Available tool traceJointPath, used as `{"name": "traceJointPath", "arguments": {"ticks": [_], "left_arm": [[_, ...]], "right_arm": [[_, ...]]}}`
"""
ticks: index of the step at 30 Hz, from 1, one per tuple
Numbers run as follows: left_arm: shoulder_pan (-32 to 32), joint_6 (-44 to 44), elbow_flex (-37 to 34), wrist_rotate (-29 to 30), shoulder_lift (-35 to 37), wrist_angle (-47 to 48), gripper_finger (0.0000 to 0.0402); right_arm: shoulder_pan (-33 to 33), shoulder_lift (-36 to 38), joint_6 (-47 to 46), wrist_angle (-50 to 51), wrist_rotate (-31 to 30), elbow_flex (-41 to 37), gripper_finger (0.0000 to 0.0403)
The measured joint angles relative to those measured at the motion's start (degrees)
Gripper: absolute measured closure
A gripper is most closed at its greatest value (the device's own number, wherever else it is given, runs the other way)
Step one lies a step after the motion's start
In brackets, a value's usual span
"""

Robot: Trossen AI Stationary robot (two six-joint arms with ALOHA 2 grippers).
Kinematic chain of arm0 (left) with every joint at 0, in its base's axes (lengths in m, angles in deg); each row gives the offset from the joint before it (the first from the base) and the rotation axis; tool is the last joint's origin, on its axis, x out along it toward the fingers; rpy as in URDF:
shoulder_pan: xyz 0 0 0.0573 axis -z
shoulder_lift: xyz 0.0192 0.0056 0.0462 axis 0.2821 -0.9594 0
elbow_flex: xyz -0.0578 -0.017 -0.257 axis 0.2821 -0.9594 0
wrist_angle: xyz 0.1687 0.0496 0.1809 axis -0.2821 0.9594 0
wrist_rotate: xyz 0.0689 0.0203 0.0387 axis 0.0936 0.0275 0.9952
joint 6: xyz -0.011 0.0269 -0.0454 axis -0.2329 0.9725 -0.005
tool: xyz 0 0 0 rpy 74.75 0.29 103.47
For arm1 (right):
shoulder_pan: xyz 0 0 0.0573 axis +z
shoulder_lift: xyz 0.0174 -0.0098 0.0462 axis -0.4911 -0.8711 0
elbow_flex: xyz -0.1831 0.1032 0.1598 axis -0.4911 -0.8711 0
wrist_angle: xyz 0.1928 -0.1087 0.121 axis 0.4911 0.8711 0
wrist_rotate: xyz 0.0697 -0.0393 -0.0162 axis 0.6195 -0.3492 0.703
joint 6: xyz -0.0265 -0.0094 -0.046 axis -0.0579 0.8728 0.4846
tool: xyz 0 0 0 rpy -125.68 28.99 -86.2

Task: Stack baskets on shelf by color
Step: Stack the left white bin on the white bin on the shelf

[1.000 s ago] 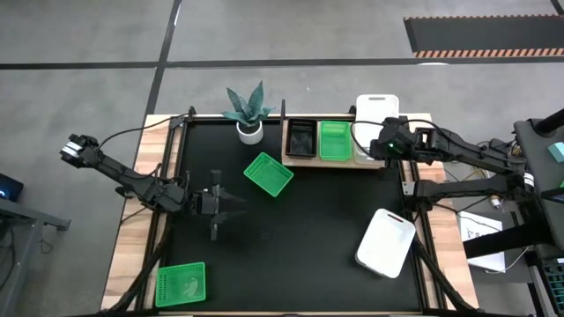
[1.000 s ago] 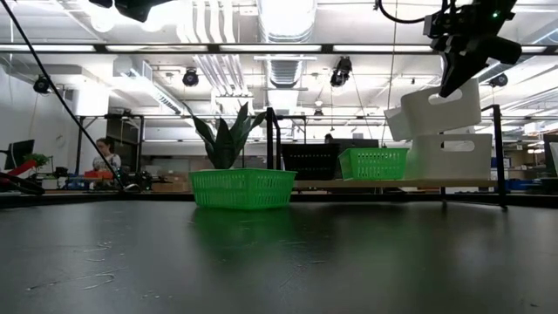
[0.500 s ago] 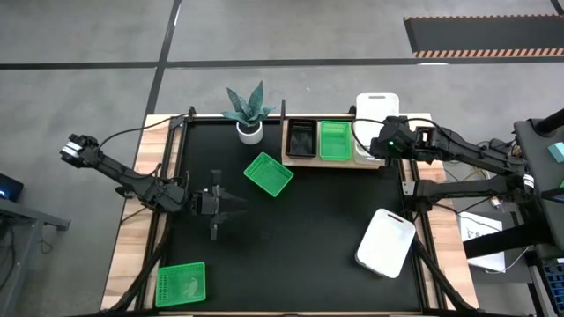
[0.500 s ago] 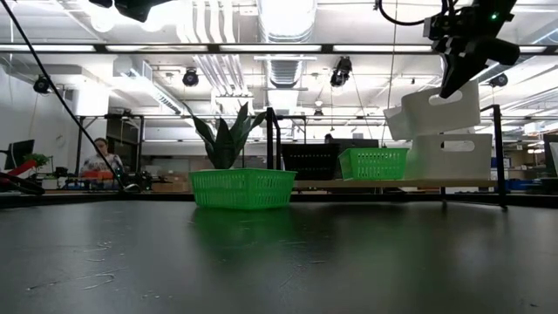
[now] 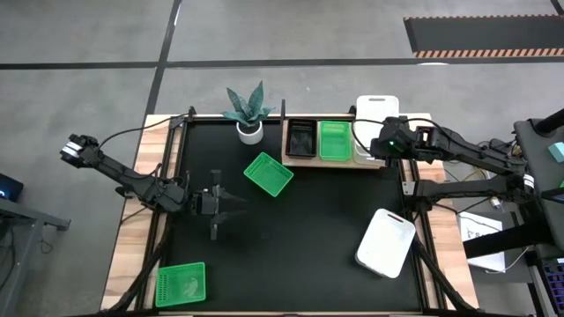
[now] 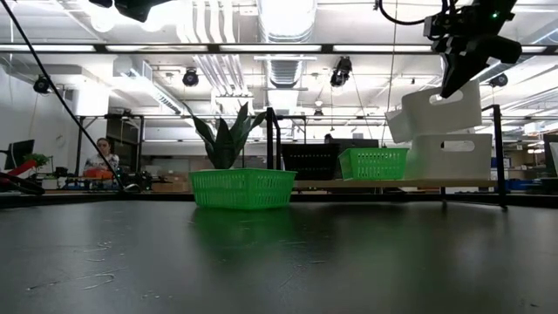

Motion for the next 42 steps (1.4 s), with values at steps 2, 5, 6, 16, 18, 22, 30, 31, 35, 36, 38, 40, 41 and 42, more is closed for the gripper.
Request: {"name": "traceJointPath", "arguments": {"ticks": [2,5,6,16,18,22,30,31,35,36,38,40,41,42], "left_arm": [[0.0,0.0,0.0,0.0,0.0,0.0,0.0279],[0.0,0.0,0.0,0.0,0.0,0.0,0.0279],[0.0,0.0,0.0,0.0,0.0,0.0,0.0279],[0.0,0.0,0.0,0.0,0.0,0.0,0.0279],[0.0,0.0,0.0,0.0,0.0,0.0,0.0279],[0.0,-0.1,0.0,-0.1,0.0,0.0,0.0279],[0.0,-0.1,0.0,-0.2,0.0,0.0,0.0279],[0.0,-0.1,0.0,-0.4,0.0,0.0,0.0279],[0.0,-0.1,0.0,-0.4,0.0,0.0,0.0279],[0.0,-0.1,0.0,-0.4,0.0,0.0,0.0279],[0.0,-0.1,0.0,-0.3,0.0,0.0,0.0279],[0.0,-0.1,0.0,-0.3,0.0,0.0,0.0279],[0.0,-0.1,0.0,-0.3,0.0,0.0,0.0279],[0.0,-0.1,0.0,-0.3,0.0,0.0,0.0279]], "right_arm": [[0.0,0.0,0.0,0.0,-0.1,0.0,0.0394],[-0.2,0.0,-0.4,0.0,-0.5,0.0,0.0394],[-0.4,0.0,-0.6,0.0,-0.5,0.0,0.0394],[-1.0,0.0,-2.0,0.3,-0.5,0.0,0.0394],[-1.0,0.0,-2.5,0.3,-0.5,0.0,0.0394],[-1.0,0.0,-2.7,0.4,-0.5,-0.1,0.0394],[-1.0,0.0,-3.6,0.5,-0.5,-0.1,0.0391],[-1.0,0.0,-4.0,0.5,-0.5,-0.1,0.0388],[-1.0,0.1,-4.7,0.7,-0.7,-0.1,0.0364],[-1.0,0.1,-4.7,0.8,-0.7,-0.1,0.0358],[-1.0,0.1,-4.9,1.1,-0.7,-0.1,0.0349],[-1.0,0.1,-5.1,1.1,-0.7,-0.1,0.0340],[-1.0,0.1,-5.3,1.1,-0.7,-0.1,0.0335],[-1.0,0.1,-5.5,1.1,-0.7,-0.1,0.0331]]}}
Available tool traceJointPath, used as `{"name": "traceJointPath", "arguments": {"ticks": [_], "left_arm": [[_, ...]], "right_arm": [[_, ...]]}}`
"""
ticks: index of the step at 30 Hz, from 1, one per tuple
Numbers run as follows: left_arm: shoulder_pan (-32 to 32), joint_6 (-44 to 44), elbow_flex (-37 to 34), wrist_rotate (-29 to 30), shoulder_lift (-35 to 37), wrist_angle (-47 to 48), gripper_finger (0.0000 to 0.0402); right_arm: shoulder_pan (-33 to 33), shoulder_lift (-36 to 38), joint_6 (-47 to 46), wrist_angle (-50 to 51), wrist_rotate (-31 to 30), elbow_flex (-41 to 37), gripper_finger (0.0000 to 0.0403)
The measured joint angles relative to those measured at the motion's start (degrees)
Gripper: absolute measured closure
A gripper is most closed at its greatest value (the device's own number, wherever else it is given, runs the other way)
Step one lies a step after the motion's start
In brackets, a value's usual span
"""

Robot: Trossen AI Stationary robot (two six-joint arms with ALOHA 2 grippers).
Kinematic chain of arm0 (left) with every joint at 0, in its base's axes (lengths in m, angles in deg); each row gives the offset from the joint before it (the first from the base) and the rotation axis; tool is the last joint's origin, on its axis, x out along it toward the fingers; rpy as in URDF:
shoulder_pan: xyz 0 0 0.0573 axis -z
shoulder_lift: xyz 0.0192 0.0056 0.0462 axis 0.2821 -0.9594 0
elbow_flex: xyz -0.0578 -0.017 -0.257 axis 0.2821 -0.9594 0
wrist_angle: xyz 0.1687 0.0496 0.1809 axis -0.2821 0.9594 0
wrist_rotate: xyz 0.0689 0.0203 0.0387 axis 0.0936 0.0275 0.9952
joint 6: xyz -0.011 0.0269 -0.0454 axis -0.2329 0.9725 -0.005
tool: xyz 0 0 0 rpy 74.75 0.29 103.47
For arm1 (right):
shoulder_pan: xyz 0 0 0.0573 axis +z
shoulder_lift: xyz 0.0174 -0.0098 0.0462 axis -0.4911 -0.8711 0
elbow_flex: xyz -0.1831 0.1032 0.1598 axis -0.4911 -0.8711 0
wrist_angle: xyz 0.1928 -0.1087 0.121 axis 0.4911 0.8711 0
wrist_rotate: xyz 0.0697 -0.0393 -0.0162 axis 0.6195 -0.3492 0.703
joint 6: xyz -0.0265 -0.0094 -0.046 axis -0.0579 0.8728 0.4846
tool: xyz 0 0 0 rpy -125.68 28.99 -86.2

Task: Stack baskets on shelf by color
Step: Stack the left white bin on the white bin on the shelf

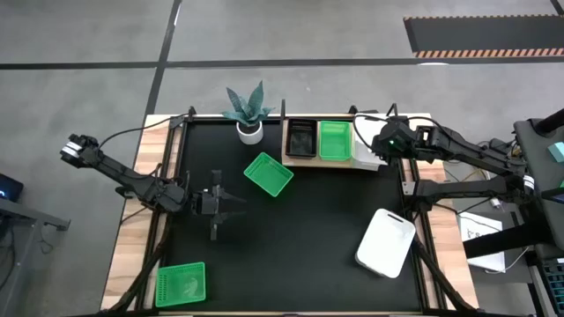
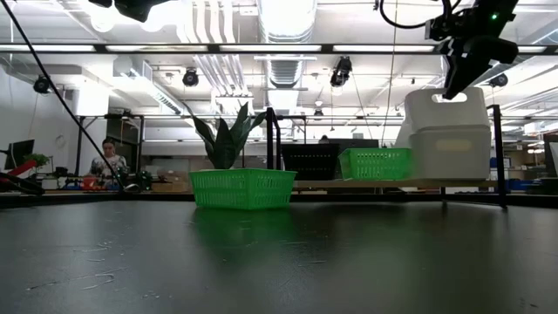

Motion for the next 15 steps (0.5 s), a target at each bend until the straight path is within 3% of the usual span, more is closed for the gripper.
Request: {"name": "traceJointPath", "arguments": {"ticks": [9,15], "left_arm": [[-0.1,0.0,0.0,0.3,0.0,0.0,0.0279],[-0.1,0.0,0.0,0.3,0.0,0.0,0.0279]], "right_arm": [[0.0,-0.2,-2.3,1.2,0.0,0.0,0.0308],[0.0,-1.4,-3.0,2.0,-0.8,0.0,0.0377]]}}
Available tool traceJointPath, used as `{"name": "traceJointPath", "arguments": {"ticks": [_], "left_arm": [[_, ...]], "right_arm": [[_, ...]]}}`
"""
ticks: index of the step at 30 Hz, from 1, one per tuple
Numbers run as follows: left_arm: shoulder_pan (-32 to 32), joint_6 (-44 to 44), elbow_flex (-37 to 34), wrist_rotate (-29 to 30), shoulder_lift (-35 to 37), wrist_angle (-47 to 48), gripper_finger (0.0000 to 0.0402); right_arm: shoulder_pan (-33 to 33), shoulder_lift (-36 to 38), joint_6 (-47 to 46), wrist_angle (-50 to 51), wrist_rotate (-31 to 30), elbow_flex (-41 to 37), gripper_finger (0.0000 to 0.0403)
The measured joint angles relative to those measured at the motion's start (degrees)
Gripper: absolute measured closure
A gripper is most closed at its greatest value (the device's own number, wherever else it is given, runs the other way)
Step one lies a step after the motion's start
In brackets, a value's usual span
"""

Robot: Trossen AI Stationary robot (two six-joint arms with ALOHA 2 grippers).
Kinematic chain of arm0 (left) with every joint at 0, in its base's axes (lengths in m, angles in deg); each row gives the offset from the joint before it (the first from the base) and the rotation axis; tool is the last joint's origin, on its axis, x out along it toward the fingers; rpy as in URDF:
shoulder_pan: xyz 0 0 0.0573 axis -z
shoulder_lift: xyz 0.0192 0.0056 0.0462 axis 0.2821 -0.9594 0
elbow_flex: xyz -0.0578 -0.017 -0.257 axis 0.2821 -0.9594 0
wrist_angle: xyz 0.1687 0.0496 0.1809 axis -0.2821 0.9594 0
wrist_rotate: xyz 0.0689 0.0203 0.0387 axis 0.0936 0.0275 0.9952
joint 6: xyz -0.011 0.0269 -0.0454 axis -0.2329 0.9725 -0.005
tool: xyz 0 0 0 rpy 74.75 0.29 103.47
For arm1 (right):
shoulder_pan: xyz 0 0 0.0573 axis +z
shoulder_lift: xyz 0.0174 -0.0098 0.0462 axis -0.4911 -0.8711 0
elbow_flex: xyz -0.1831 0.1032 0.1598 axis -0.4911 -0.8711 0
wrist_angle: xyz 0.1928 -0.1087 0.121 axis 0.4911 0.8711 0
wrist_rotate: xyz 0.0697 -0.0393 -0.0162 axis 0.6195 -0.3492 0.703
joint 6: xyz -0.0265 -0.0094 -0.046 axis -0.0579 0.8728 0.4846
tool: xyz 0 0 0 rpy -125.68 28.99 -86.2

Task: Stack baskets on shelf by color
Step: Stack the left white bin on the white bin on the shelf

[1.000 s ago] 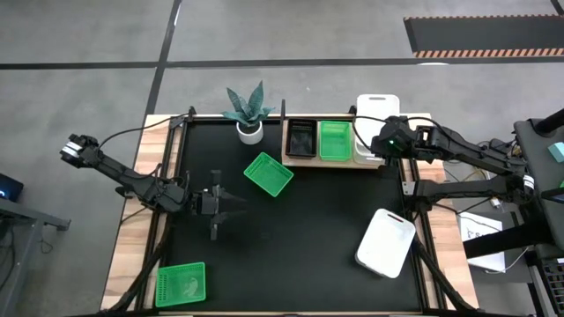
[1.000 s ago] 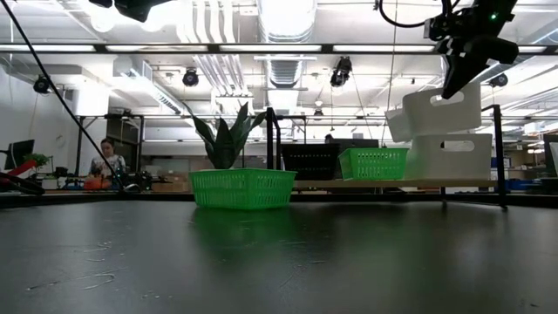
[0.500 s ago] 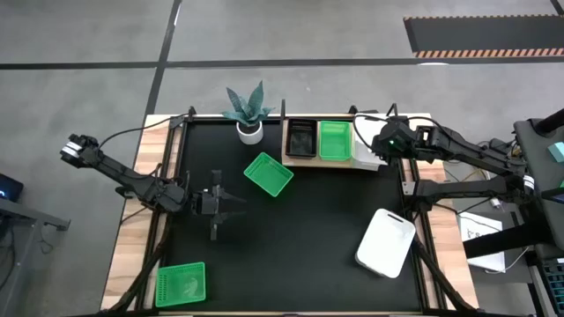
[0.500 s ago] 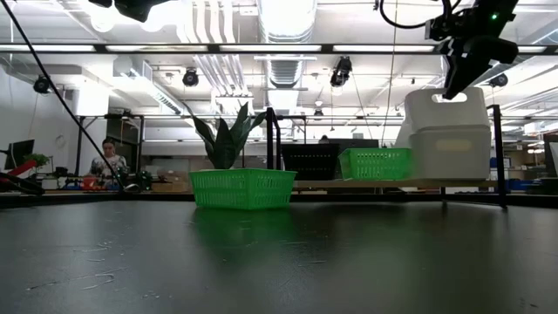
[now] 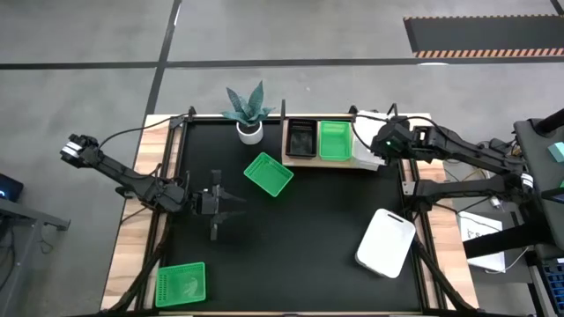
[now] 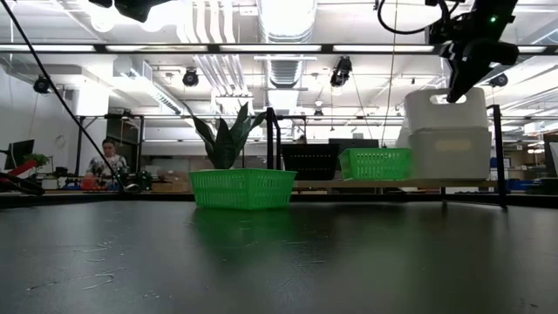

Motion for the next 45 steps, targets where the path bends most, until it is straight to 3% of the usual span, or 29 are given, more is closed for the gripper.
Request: {"name": "traceJointPath", "arguments": {"ticks": [4,18,26,29,35,42,45], "left_arm": [[0.0,0.0,0.0,0.0,0.0,0.0,0.0279],[0.0,-0.1,0.0,0.0,0.0,0.0,0.0279],[0.0,-0.1,0.0,0.0,0.0,0.0,0.0279],[0.0,-0.1,0.0,0.0,0.0,0.0,0.0279],[0.1,-0.1,0.0,0.0,0.0,0.0,0.0279],[0.1,-0.1,0.0,0.0,0.0,0.0,0.0279],[0.1,-0.1,0.0,0.0,0.0,0.0,0.0279]], "right_arm": [[0.0,-1.3,-0.7,0.2,1.1,-0.1,0.0379],[0.0,-5.5,-2.3,4.8,1.0,1.0,0.0294],[0.0,-6.6,-9.7,13.8,1.8,7.4,0.0278],[0.0,-6.9,-13.1,16.0,4.9,10.8,0.0278],[1.9,-6.8,-20.8,11.7,14.4,12.5,0.0308],[9.0,-9.0,-21.7,4.9,14.8,5.4,0.0382],[10.3,-10.7,-22.0,4.5,13.8,2.1,0.0392]]}}
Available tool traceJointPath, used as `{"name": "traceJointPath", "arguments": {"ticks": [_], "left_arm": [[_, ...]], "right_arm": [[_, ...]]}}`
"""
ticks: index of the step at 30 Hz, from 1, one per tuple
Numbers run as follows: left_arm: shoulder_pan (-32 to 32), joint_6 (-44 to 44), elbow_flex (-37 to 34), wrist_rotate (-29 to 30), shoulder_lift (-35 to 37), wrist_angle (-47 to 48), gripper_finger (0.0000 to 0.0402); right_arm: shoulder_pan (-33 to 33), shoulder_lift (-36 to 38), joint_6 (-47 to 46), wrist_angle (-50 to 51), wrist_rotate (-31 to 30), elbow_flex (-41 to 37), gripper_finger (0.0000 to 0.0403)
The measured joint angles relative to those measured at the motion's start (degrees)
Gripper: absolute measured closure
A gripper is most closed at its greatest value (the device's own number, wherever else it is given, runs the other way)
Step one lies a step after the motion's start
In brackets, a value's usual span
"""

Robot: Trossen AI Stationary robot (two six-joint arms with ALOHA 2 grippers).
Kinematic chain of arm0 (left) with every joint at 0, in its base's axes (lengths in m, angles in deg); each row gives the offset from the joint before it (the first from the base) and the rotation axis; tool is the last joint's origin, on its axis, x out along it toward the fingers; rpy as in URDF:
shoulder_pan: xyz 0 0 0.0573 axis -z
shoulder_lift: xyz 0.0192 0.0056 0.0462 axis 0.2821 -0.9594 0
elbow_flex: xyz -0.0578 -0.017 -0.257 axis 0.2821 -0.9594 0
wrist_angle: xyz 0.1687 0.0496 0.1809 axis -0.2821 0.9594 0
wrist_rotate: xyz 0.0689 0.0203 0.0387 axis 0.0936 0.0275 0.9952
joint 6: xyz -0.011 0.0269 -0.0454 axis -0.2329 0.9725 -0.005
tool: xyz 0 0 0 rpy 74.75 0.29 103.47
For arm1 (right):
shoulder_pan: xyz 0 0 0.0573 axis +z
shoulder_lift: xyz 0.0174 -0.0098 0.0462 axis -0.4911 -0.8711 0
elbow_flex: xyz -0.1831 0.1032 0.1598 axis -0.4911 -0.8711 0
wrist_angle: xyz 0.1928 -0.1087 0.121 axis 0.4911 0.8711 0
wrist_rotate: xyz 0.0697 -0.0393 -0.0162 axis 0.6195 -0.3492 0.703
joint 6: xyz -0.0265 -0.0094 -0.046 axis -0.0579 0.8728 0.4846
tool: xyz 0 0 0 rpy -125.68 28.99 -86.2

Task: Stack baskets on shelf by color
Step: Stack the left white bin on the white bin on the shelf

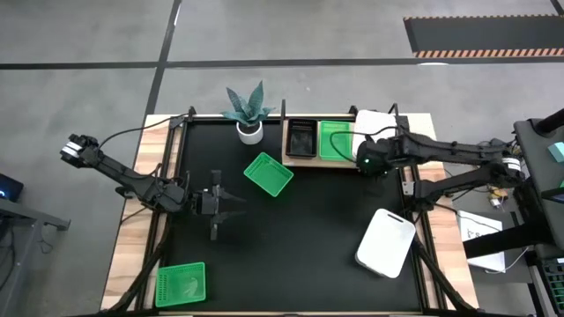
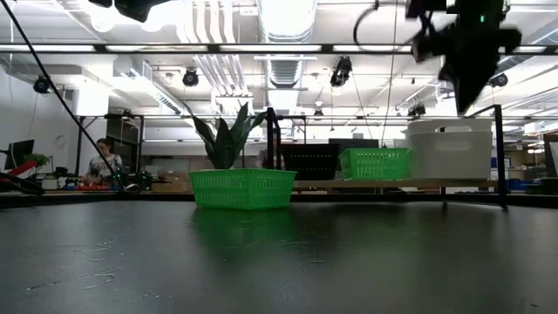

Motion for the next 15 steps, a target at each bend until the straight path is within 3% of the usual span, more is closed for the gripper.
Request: {"name": "traceJointPath", "arguments": {"ticks": [7,15], "left_arm": [[0.0,0.0,-0.1,0.0,0.0,0.0,0.0279],[-0.1,0.0,-0.2,0.0,0.0,0.0,0.0279]], "right_arm": [[-0.2,-2.6,0.2,0.6,-7.9,-5.2,0.0394],[-0.6,-2.3,0.4,4.4,-16.0,-5.8,0.0394]]}}
